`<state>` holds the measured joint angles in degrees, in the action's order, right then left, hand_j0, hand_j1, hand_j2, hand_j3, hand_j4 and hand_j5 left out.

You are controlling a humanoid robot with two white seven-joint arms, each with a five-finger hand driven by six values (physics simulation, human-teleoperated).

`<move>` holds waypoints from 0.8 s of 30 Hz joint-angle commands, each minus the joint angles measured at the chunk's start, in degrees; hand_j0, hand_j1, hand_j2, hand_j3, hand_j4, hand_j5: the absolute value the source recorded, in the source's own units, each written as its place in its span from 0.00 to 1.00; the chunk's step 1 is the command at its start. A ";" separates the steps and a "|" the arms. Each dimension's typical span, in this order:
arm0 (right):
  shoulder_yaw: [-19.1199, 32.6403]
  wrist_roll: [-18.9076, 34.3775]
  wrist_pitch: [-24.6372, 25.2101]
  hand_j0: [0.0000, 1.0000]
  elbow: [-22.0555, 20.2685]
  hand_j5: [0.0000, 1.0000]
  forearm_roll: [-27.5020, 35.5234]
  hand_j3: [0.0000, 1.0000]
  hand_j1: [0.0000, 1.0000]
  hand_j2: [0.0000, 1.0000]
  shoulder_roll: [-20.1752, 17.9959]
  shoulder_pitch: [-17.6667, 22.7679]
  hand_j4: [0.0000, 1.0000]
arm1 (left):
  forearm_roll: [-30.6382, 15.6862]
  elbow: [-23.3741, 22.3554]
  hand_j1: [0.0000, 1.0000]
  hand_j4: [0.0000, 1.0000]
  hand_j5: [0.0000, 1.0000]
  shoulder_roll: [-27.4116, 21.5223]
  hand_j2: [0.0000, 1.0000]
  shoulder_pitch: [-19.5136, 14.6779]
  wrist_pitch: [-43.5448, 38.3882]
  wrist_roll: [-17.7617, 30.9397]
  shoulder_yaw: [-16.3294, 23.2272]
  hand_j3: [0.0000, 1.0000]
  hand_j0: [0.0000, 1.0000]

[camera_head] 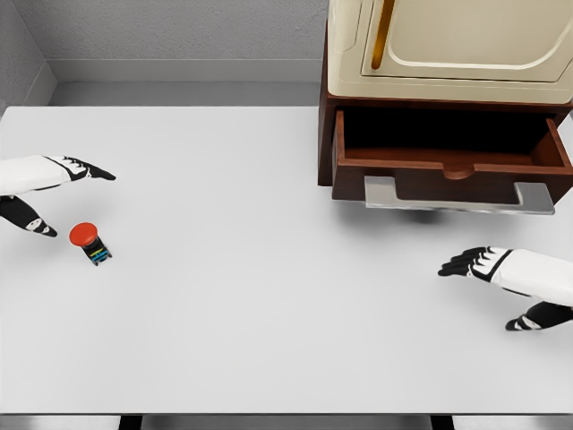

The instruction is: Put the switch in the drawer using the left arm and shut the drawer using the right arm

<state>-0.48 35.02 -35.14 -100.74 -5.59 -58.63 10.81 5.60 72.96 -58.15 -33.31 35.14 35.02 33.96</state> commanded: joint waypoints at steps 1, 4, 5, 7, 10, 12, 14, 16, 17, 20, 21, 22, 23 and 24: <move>-0.49 -0.02 0.14 1.00 0.02 1.00 0.40 1.00 1.00 1.00 -0.08 -0.09 1.00 | 1.07 -0.10 1.00 1.00 1.00 0.40 1.00 0.00 -0.14 -0.02 0.14 1.00 1.00; -0.49 -0.02 0.14 1.00 0.02 1.00 0.40 1.00 1.00 1.00 -0.08 -0.09 1.00 | 1.43 0.69 1.00 1.00 1.00 0.14 1.00 0.00 -0.14 -0.02 1.89 1.00 1.00; -0.40 -0.02 0.14 1.00 0.02 1.00 0.40 1.00 1.00 1.00 0.01 0.00 1.00 | 1.60 2.97 1.00 1.00 1.00 -0.39 1.00 -0.09 -0.14 -0.02 4.54 1.00 1.00; 0.03 -0.02 0.14 0.90 0.02 0.90 0.31 0.90 0.90 0.90 -0.69 0.17 0.90 | 2.66 6.31 1.00 1.00 1.00 -0.57 1.00 0.09 -0.14 -0.02 6.73 1.00 1.00; 3.02 -0.02 0.14 0.56 0.19 0.56 0.40 0.56 0.56 0.56 -2.02 0.96 0.56 | 2.92 6.67 1.00 1.00 1.00 -0.83 1.00 0.17 -0.14 -0.02 6.82 1.00 1.00; 7.85 -0.02 0.14 0.57 0.28 0.57 0.75 0.57 0.57 0.57 -1.84 2.63 0.57 | 3.45 6.76 0.98 0.98 0.98 -0.92 0.98 0.17 -0.14 -0.02 6.74 0.98 0.98; 10.40 -0.02 0.14 0.57 0.28 0.57 0.93 0.57 0.57 0.57 -1.31 4.22 0.57 | 3.54 6.76 0.92 0.92 0.92 -1.71 0.92 0.26 -0.14 -0.02 6.74 0.92 0.92; 14.45 -0.02 0.14 0.60 0.37 0.60 1.02 0.60 0.60 0.60 -0.52 7.29 0.60 | 3.62 6.76 0.88 0.88 0.88 -2.23 0.88 0.35 -0.14 -0.02 6.74 0.88 0.88; 15.85 -0.02 0.14 0.63 0.46 0.63 2.24 0.63 0.63 0.63 -0.35 8.61 0.63 | 3.71 6.76 0.87 0.87 0.87 -2.41 0.87 0.35 -0.14 -0.02 6.65 0.87 0.87; 18.14 -0.02 0.14 0.63 0.54 0.63 3.04 0.63 0.63 0.63 0.88 10.63 0.63 | 3.71 6.76 0.87 0.87 0.87 -2.50 0.87 0.35 -0.14 -0.02 6.65 0.87 0.87; 18.14 -0.02 0.14 0.63 0.46 0.63 3.04 0.63 0.63 0.63 0.88 10.81 0.63 | 3.71 6.76 0.83 0.83 0.83 -2.50 0.83 0.35 -0.14 -0.02 6.65 0.83 0.83; 18.14 -0.02 0.14 0.63 0.46 0.63 3.04 0.63 0.63 0.63 0.97 10.81 0.63 | 3.80 6.76 0.79 0.79 0.79 -2.50 0.79 0.35 -0.14 -0.02 6.65 0.79 0.79; 18.23 -0.02 0.14 0.63 0.46 0.63 3.04 0.63 0.63 0.63 1.41 10.81 0.63 | 3.89 6.76 0.77 0.77 0.77 -2.50 0.77 0.35 -0.14 -0.02 6.56 0.77 0.77; 18.23 -0.02 0.14 0.63 0.46 0.63 3.04 0.63 0.63 0.63 2.38 10.90 0.63 | 3.89 6.76 0.76 0.76 0.76 -2.50 0.76 0.44 -0.14 -0.02 6.65 0.76 0.76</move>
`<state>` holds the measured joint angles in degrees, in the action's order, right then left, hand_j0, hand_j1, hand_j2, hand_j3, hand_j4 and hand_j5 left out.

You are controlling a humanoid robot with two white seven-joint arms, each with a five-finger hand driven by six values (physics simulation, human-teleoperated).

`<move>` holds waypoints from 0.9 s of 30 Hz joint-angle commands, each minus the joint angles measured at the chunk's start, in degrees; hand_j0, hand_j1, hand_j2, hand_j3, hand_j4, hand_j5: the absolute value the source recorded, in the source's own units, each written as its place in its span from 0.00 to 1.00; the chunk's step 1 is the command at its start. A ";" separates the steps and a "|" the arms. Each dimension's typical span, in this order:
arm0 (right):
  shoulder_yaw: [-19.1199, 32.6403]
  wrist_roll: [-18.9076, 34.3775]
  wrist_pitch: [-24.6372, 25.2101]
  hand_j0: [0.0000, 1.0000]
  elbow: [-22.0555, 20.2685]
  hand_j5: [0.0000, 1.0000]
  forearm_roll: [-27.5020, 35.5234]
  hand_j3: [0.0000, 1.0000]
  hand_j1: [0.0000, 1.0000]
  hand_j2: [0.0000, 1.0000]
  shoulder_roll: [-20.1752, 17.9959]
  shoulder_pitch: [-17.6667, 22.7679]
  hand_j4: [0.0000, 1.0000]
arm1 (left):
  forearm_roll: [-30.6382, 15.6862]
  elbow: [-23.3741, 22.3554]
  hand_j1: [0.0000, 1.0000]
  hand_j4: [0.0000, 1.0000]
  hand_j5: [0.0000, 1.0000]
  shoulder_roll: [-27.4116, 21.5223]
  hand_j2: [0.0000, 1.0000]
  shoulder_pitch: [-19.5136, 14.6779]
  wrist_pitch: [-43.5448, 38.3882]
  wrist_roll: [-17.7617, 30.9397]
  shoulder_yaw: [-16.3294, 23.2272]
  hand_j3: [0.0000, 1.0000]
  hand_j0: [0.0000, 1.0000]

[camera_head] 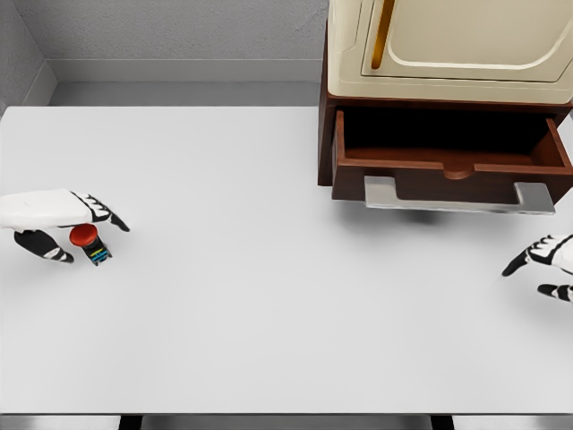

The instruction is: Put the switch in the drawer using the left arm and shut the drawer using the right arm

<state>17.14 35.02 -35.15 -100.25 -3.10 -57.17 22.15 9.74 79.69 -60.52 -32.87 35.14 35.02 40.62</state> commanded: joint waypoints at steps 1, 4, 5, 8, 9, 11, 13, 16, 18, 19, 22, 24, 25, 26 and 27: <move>0.62 -0.02 0.15 0.63 0.06 0.63 0.46 0.63 0.63 0.63 1.44 0.26 0.63 | -0.25 -0.07 0.74 0.74 0.74 -0.04 0.74 0.00 -0.14 -0.02 -0.11 0.74 0.74; 5.01 -0.02 0.15 0.63 -0.12 0.63 0.63 0.63 0.63 0.63 1.80 3.95 0.63 | 0.54 0.02 0.71 0.71 0.71 -0.04 0.71 -0.09 -0.14 -0.02 -0.19 0.71 0.71; 7.12 -0.02 0.15 0.64 -0.21 0.64 0.63 0.64 0.64 0.64 1.88 5.71 0.64 | 0.63 0.02 0.69 0.69 0.69 -0.04 0.69 0.00 -0.14 -0.02 -0.19 0.69 0.69; 9.14 -0.02 0.15 0.64 -0.29 0.64 2.66 0.64 0.64 0.64 1.97 6.68 0.64 | 0.63 0.02 0.67 0.67 0.67 -0.13 0.67 0.00 -0.14 -0.02 -0.19 0.67 0.67; 9.32 -0.02 0.15 0.64 -0.29 0.64 3.09 0.64 0.64 0.64 1.88 6.77 0.64 | 0.80 0.02 0.66 0.66 0.66 -0.13 0.66 -0.09 -0.14 -0.02 -0.19 0.66 0.66; 10.02 -0.02 0.15 0.64 -0.29 0.64 4.68 0.64 0.64 0.64 1.80 6.68 0.64 | 1.07 0.02 0.65 0.65 0.65 -0.13 0.65 0.00 -0.14 -0.02 -0.19 0.65 0.65; 10.46 -0.02 0.15 0.64 -0.29 0.64 5.82 0.64 0.64 0.64 1.18 6.68 0.64 | 1.16 0.11 0.65 0.65 0.65 -0.13 0.65 0.00 -0.14 -0.02 0.07 0.65 0.65; 10.55 -0.02 0.15 0.64 -0.38 0.64 6.17 0.64 0.64 0.64 0.92 6.68 0.64 | 1.59 1.34 0.56 0.56 0.56 -0.22 0.56 0.00 -0.14 -0.02 0.16 0.56 0.56; 10.46 -0.02 0.15 0.64 -0.38 0.64 7.58 0.64 0.64 0.64 0.13 6.68 0.64 | 2.56 2.48 0.51 0.51 0.51 -0.48 0.51 0.09 -0.14 -0.02 0.33 0.51 0.51; 10.46 -0.02 0.15 0.64 -0.38 0.64 7.67 0.64 0.64 0.64 -0.14 6.68 0.64 | 2.56 2.48 0.49 0.49 0.49 -0.48 0.49 0.18 -0.14 -0.02 0.33 0.49 0.49; 10.37 -0.02 0.15 0.63 -0.38 0.63 7.67 0.63 0.63 0.63 -0.40 6.59 0.63 | 2.56 2.57 0.44 0.44 0.44 -0.57 0.44 0.09 -0.14 -0.02 0.33 0.44 0.44; 10.02 -0.02 0.15 0.63 -0.38 0.63 7.58 0.63 0.63 0.63 -1.10 6.59 0.63 | 2.56 2.66 0.38 0.38 0.38 -0.57 0.38 0.09 -0.14 -0.02 0.33 0.38 0.38; 10.02 -0.02 0.15 0.63 -0.38 0.63 7.67 0.63 0.63 0.63 -1.10 6.59 0.63 | 2.56 3.01 0.35 0.35 0.35 -0.57 0.35 0.09 -0.14 -0.02 0.33 0.35 0.35; 9.93 -0.02 0.15 0.63 -0.38 0.63 7.67 0.63 0.63 0.63 -1.11 6.59 0.63 | 2.56 3.18 0.35 0.35 0.35 -0.57 0.35 0.00 -0.14 -0.02 0.33 0.35 0.35; 9.93 -0.02 0.15 0.63 -0.38 0.63 7.67 0.63 0.63 0.63 -1.19 6.59 0.63 | 2.56 3.89 0.34 0.34 0.34 -0.74 0.34 -0.44 -0.14 -0.02 0.33 0.34 0.34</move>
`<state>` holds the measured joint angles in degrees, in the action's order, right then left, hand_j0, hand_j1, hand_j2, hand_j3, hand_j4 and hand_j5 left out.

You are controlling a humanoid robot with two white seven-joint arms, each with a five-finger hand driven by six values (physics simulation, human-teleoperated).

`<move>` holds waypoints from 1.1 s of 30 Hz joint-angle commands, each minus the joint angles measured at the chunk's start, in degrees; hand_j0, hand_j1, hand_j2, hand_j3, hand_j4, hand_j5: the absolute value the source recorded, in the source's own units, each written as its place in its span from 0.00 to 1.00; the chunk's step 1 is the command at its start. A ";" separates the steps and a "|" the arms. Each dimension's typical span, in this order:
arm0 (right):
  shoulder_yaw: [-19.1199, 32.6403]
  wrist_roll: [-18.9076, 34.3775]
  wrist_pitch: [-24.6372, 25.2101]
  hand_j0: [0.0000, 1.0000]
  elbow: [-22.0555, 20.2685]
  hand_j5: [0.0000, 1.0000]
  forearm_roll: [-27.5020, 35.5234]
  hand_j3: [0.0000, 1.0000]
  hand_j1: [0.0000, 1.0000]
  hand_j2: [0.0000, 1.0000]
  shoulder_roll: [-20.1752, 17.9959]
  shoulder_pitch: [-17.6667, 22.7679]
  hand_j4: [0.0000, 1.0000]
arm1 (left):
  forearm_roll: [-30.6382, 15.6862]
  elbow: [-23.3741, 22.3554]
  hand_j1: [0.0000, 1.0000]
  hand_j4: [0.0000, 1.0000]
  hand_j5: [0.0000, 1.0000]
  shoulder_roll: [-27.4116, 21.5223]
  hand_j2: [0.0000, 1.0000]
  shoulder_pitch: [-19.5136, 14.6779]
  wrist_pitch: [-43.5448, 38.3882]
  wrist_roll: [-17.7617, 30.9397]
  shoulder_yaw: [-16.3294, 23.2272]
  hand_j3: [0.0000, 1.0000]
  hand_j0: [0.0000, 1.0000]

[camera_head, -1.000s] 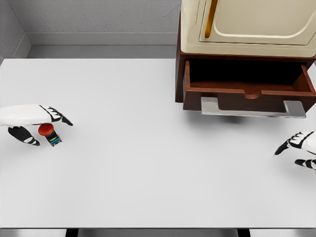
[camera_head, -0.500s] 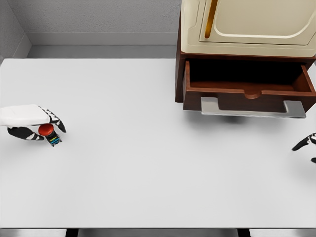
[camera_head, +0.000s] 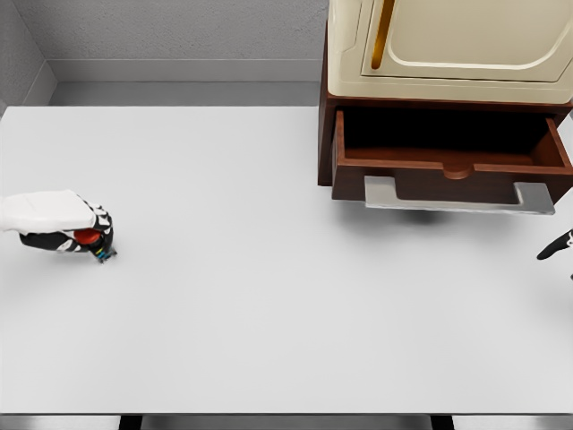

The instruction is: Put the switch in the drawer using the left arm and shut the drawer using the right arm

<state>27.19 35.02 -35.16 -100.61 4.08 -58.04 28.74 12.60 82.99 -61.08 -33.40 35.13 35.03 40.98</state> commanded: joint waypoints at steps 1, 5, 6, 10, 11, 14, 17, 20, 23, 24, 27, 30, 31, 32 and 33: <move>-0.21 -0.02 0.16 0.63 -0.02 0.63 0.49 0.63 0.63 0.63 -0.32 0.00 0.63 | -0.29 2.35 0.32 0.32 0.32 -0.44 0.32 -0.09 -0.13 -0.03 -0.11 0.32 0.32; -0.30 -0.02 0.16 0.63 -0.02 0.63 0.41 0.63 0.63 0.63 -0.32 0.00 0.63 | -0.38 7.54 0.32 0.32 0.32 -0.27 0.32 -1.14 -0.13 -0.03 -0.03 0.32 0.32; -0.30 -0.02 0.16 0.63 -0.02 0.63 0.41 0.63 0.63 0.63 -0.32 0.00 0.63 | -0.38 9.29 0.32 0.32 0.32 -0.09 0.32 -2.28 -0.13 -0.03 -0.02 0.32 0.32; -0.30 -0.02 0.16 0.62 -0.02 0.62 0.41 0.62 0.62 0.62 -0.41 0.09 0.62 | -0.38 10.88 0.32 0.32 0.32 2.54 0.32 -5.80 -0.13 -0.03 -0.02 0.32 0.32; -0.30 -0.02 0.16 0.62 -0.02 0.62 0.41 0.62 0.62 0.62 -0.41 0.09 0.62 | -0.38 11.05 0.32 0.32 0.32 3.07 0.32 -6.50 -0.13 -0.03 -0.02 0.32 0.32; -0.30 -0.02 0.16 0.62 -0.02 0.62 0.41 0.62 0.62 0.62 -0.76 0.09 0.62 | -0.38 14.83 0.32 0.32 0.32 4.74 0.32 -9.23 -0.13 -0.03 -0.20 0.32 0.32; -0.30 -0.02 0.16 0.62 -0.02 0.62 0.49 0.62 0.62 0.62 -0.76 0.09 0.62 | -0.38 14.83 0.32 0.32 0.32 7.55 0.32 -10.37 -0.13 -0.03 -0.20 0.32 0.32; -0.30 -0.02 0.16 0.62 -0.02 0.62 0.49 0.62 0.62 0.62 -0.76 0.09 0.62 | -0.38 14.75 0.32 0.32 0.32 9.40 0.32 -11.25 -0.13 -0.03 -0.29 0.32 0.32; -0.30 -0.02 0.16 0.62 -0.02 0.62 0.41 0.62 0.62 0.62 -0.76 0.09 0.62 | -0.38 14.66 0.32 0.32 0.32 10.28 0.32 -12.13 -0.13 -0.03 -0.38 0.32 0.32; -0.30 -0.02 0.16 0.62 -0.02 0.62 0.49 0.62 0.62 0.62 -0.76 0.09 0.62 | -0.38 14.66 0.32 0.32 0.32 11.07 0.32 -12.22 -0.13 -0.03 -0.46 0.32 0.32; -0.30 -0.02 0.16 0.63 -0.02 0.63 0.49 0.63 0.63 0.63 -0.76 0.09 0.63 | -0.47 14.66 0.32 0.32 0.32 13.44 0.32 -15.03 -0.13 -0.03 -0.55 0.32 0.32; -0.38 -0.02 0.16 0.63 -0.02 0.63 0.49 0.63 0.63 0.63 -0.76 0.09 0.63 | -0.64 14.40 0.32 0.32 0.32 14.76 0.32 -16.70 -0.13 -0.03 -0.73 0.32 0.32; -0.38 -0.02 0.16 0.63 -0.02 0.63 0.49 0.63 0.63 0.63 -0.76 0.09 0.63 | -0.64 14.13 0.32 0.32 0.32 15.99 0.32 -17.05 -0.13 -0.03 -0.73 0.32 0.32; -0.38 -0.02 0.16 0.63 -0.02 0.63 0.49 0.63 0.63 0.63 -0.76 0.09 0.63 | -0.64 14.13 0.32 0.32 0.32 16.87 0.32 -17.49 -0.13 -0.03 -0.73 0.32 0.32; -0.38 -0.02 0.16 0.63 -0.02 0.63 0.41 0.63 0.63 0.63 -0.76 0.09 0.63 | -0.64 14.04 0.32 0.32 0.32 17.75 0.32 -17.75 -0.13 -0.03 -0.73 0.32 0.32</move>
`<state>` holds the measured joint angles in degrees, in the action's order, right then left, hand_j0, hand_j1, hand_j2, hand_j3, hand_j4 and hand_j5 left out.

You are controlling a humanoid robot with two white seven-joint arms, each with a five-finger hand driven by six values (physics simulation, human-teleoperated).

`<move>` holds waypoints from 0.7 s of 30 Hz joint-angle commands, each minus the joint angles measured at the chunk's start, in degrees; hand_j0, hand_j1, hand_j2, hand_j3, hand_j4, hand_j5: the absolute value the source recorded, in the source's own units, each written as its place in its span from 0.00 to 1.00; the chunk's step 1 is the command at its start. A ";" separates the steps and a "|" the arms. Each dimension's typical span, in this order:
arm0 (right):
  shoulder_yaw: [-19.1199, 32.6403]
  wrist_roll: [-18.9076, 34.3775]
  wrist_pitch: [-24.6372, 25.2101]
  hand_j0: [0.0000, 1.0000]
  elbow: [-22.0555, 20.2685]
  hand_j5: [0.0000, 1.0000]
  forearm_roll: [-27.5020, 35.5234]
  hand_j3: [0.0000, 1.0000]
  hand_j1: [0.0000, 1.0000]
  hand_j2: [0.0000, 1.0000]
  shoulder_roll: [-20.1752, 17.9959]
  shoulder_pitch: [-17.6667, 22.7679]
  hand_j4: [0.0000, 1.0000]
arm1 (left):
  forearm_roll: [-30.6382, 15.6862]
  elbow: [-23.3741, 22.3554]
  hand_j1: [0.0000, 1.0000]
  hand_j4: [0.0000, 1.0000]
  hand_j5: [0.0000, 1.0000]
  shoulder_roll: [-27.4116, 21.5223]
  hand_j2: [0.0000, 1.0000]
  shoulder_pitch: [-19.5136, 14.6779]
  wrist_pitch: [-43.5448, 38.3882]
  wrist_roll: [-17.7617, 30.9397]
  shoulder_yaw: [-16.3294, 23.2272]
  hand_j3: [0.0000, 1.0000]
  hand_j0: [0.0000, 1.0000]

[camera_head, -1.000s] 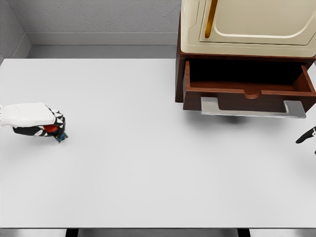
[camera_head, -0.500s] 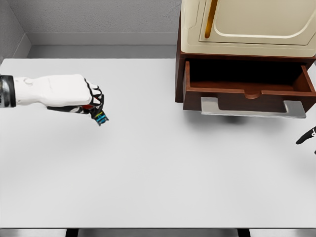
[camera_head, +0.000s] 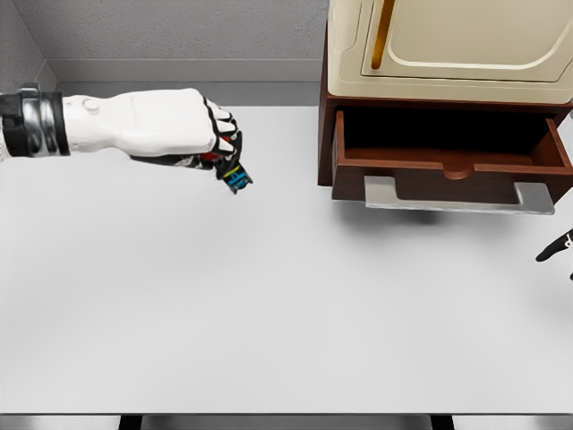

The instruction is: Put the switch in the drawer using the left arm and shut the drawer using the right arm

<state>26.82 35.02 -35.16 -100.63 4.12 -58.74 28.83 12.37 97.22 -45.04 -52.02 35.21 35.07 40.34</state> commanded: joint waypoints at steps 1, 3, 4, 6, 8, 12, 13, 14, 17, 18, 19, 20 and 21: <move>-0.11 -0.02 0.16 0.63 0.00 0.63 0.36 0.63 0.63 0.63 -0.06 0.00 0.63 | -0.41 -0.19 0.32 0.32 0.32 2.93 0.32 -0.18 -0.21 -0.07 -0.08 0.32 0.32; -0.63 -0.02 0.16 0.63 0.00 0.63 0.36 0.63 0.63 0.63 -0.14 0.00 0.63 | -0.33 -0.28 0.32 0.32 0.32 4.43 0.32 -0.97 -0.21 -0.07 -0.08 0.32 0.32; -0.63 -0.02 0.16 0.63 0.00 0.63 0.36 0.63 0.63 0.63 -0.14 0.00 0.63 | -0.33 -0.28 0.32 0.32 0.32 5.13 0.32 -1.24 -0.21 -0.07 -0.08 0.32 0.32; -0.63 -0.02 0.16 0.63 0.00 0.63 0.36 0.63 0.63 0.63 -0.14 0.00 0.63 | -0.33 -0.28 0.32 0.32 0.32 6.98 0.32 -2.47 -0.21 -0.07 -0.08 0.32 0.32; -0.72 -0.02 0.16 0.63 0.00 0.63 0.36 0.63 0.63 0.63 -0.23 0.00 0.63 | -0.33 -0.28 0.32 0.32 0.32 9.53 0.32 -4.31 -0.21 -0.07 0.01 0.32 0.32; -0.72 -0.02 0.16 0.63 0.00 0.63 0.36 0.63 0.63 0.63 -0.23 0.00 0.63 | -0.24 -0.37 0.32 0.32 0.32 12.34 0.32 -6.77 -0.21 -0.07 0.18 0.32 0.32; -0.72 -0.02 0.16 0.63 0.00 0.63 0.36 0.63 0.63 0.63 -0.23 0.00 0.63 | -0.24 -0.37 0.32 0.32 0.32 12.87 0.32 -6.86 -0.21 -0.07 0.09 0.32 0.32; -0.81 -0.02 0.16 0.63 0.00 0.63 0.36 0.63 0.63 0.63 -0.23 0.00 0.63 | -0.06 -0.98 0.32 0.32 0.32 14.18 0.32 -6.95 -0.21 -0.07 0.18 0.32 0.32; -0.72 -0.02 0.16 0.63 0.00 0.63 0.36 0.63 0.63 0.63 -0.23 0.00 0.63 | 3.80 -5.72 0.32 0.32 0.32 20.15 0.32 -7.65 -0.21 -0.07 0.36 0.32 0.32; -0.72 -0.02 0.16 0.62 0.00 0.62 0.36 0.62 0.62 0.62 -0.23 0.00 0.62 | 6.35 -8.53 0.32 0.32 0.32 22.62 0.32 -7.65 -0.21 -0.07 0.53 0.32 0.32; -0.72 -0.02 0.16 0.63 0.00 0.63 0.36 0.63 0.63 0.63 -0.23 0.00 0.63 | 7.76 -10.03 0.32 0.32 0.32 23.76 0.32 -7.65 -0.21 -0.07 0.62 0.32 0.32; -0.72 -0.02 0.16 0.62 0.00 0.62 0.36 0.62 0.62 0.62 -0.23 -0.09 0.62 | 8.46 -11.09 0.32 0.32 0.32 25.08 0.32 -7.65 -0.21 -0.07 0.62 0.32 0.32; -0.72 -0.02 0.16 0.63 0.00 0.63 0.36 0.63 0.63 0.63 -0.23 -0.09 0.63 | 8.46 -12.49 0.32 0.32 0.32 26.75 0.32 -7.57 -0.21 -0.07 0.62 0.32 0.32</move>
<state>26.10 35.02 -35.16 -100.62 4.07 -58.91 28.74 19.34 87.74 -21.63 -59.76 35.30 35.14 40.94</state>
